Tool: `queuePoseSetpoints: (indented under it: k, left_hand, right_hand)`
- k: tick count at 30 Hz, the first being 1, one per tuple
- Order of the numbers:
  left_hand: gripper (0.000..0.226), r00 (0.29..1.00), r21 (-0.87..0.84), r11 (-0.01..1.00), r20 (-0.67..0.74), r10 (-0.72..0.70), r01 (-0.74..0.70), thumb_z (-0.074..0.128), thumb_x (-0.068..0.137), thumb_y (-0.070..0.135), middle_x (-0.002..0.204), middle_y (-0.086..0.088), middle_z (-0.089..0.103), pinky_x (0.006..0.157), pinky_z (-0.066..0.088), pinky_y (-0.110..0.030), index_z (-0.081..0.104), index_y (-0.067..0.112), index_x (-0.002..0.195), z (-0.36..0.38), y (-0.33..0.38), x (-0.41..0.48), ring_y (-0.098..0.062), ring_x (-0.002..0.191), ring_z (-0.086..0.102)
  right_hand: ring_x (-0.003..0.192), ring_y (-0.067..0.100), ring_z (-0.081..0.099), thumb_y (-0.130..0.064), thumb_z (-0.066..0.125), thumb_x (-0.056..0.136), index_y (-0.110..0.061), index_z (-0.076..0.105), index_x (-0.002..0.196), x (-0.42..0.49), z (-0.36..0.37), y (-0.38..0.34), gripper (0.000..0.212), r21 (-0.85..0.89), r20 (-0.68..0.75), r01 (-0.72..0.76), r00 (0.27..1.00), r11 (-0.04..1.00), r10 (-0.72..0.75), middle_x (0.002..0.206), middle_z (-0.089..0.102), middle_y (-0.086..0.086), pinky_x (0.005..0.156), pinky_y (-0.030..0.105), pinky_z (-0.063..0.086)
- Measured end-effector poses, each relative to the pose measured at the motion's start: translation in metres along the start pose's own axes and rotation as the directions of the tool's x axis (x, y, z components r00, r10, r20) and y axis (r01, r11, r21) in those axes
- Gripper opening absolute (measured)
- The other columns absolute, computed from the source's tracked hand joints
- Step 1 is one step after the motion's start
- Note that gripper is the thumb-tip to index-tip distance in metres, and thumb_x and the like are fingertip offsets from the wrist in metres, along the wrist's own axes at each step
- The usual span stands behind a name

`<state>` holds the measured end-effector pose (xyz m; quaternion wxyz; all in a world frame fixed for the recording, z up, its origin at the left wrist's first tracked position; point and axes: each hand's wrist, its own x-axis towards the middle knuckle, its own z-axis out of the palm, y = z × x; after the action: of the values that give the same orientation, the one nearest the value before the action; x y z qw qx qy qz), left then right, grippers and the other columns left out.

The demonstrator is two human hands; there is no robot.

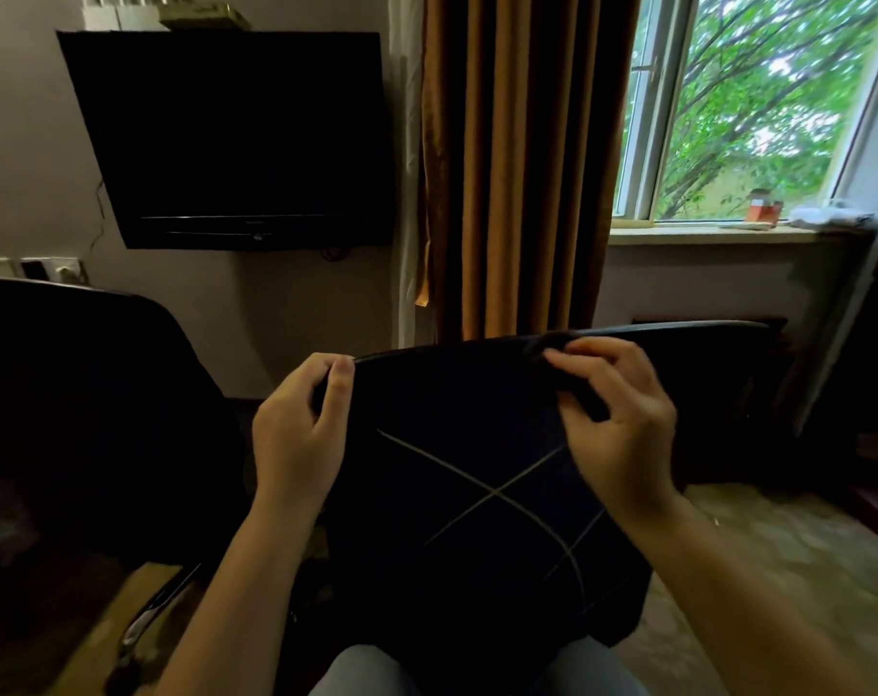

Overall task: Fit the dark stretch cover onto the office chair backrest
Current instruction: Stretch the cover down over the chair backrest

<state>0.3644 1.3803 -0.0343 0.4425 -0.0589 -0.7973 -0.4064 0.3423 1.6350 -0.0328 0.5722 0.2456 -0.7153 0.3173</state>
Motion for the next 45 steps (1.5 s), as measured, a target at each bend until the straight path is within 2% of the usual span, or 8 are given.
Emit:
queuePoseSetpoints:
  k: [7,16,20,28,37,40,43,45]
  left_hand:
    - [0.032,0.999,-0.003,1.000,0.031,-0.024,0.024,0.037,0.100,0.039,0.082,0.014,0.063,0.062,0.044,-0.016,0.065,0.023,0.098,-0.008,-0.001,0.000,0.000,0.078,0.059]
    - [0.036,1.000,-0.006,1.000,0.021,-0.008,0.008,0.036,0.098,0.042,0.080,0.014,0.063,0.062,0.041,-0.011,0.066,0.022,0.096,-0.003,0.004,-0.003,0.000,0.076,0.059]
    - [0.035,1.000,0.010,1.000,0.023,0.006,-0.006,0.036,0.098,0.041,0.080,0.016,0.063,0.062,0.040,-0.009,0.066,0.024,0.096,-0.001,0.010,-0.006,0.001,0.077,0.059]
    - [0.032,0.995,-0.037,0.999,0.099,0.022,-0.019,0.043,0.097,0.041,0.084,0.017,0.066,0.061,0.043,-0.008,0.069,0.023,0.102,-0.001,0.020,-0.011,0.003,0.078,0.062]
    - [0.028,0.980,-0.301,0.941,0.167,-0.106,0.153,0.056,0.089,0.040,0.086,0.010,0.072,0.067,0.054,-0.020,0.070,0.020,0.102,0.011,0.024,-0.021,-0.005,0.083,0.068]
    - [0.020,0.968,-0.371,0.902,0.193,-0.159,0.222,0.057,0.089,0.036,0.088,0.008,0.072,0.065,0.053,-0.017,0.070,0.023,0.099,0.010,0.026,-0.023,-0.009,0.083,0.068]
    - [0.026,0.964,-0.430,0.867,0.191,-0.187,0.254,0.048,0.093,0.039,0.084,-0.010,0.070,0.063,0.053,-0.040,0.071,0.028,0.094,0.006,0.027,-0.024,-0.032,0.078,0.067]
    - [0.036,0.948,-0.478,0.819,0.189,-0.255,0.316,0.041,0.092,0.044,0.085,-0.019,0.069,0.064,0.052,-0.040,0.072,0.026,0.092,0.004,0.029,-0.022,-0.036,0.077,0.066]
  right_hand:
    - [0.096,0.016,0.057,-0.008,0.056,0.090,-0.009,0.074,0.099,-0.056,0.028,0.008,0.020,0.035,0.392,0.211,0.896,0.977,-0.208,0.102,0.064,0.003,0.082,0.023,0.050]
    - [0.099,0.017,0.056,0.008,0.070,0.078,-0.001,0.071,0.100,-0.013,-0.001,0.003,0.024,-0.046,0.010,0.002,1.000,0.999,-0.001,0.102,0.062,0.013,0.093,0.020,0.045]
    - [0.100,0.020,0.057,0.003,0.070,0.079,-0.003,0.072,0.103,-0.011,0.014,-0.018,0.025,0.011,0.046,0.082,0.995,0.997,-0.083,0.103,0.061,0.013,0.092,0.024,0.046]
    - [0.101,0.017,0.058,-0.014,0.051,0.095,-0.008,0.073,0.104,-0.060,0.028,-0.006,0.025,0.055,0.396,0.231,0.888,0.971,-0.234,0.105,0.065,0.005,0.093,0.020,0.046]
    - [0.101,0.023,0.059,0.004,0.070,0.081,-0.001,0.069,0.107,-0.003,-0.001,-0.018,0.027,0.030,0.022,0.058,0.998,0.998,-0.059,0.106,0.061,0.014,0.092,0.030,0.050]
    - [0.106,0.020,0.056,-0.003,0.071,0.081,-0.004,0.068,0.110,0.008,0.013,-0.039,0.029,0.065,0.061,0.111,0.991,0.992,-0.115,0.111,0.058,0.011,0.095,0.028,0.048]
    - [0.105,0.018,0.054,-0.008,0.066,0.087,-0.007,0.070,0.109,-0.010,0.031,-0.052,0.023,0.089,0.106,0.172,0.978,0.981,-0.181,0.110,0.060,0.010,0.096,0.022,0.043]
    - [0.102,0.019,0.056,-0.013,0.060,0.093,-0.008,0.072,0.106,-0.034,0.041,-0.050,0.019,0.124,0.159,0.222,0.958,0.967,-0.240,0.109,0.060,0.008,0.093,0.022,0.045]
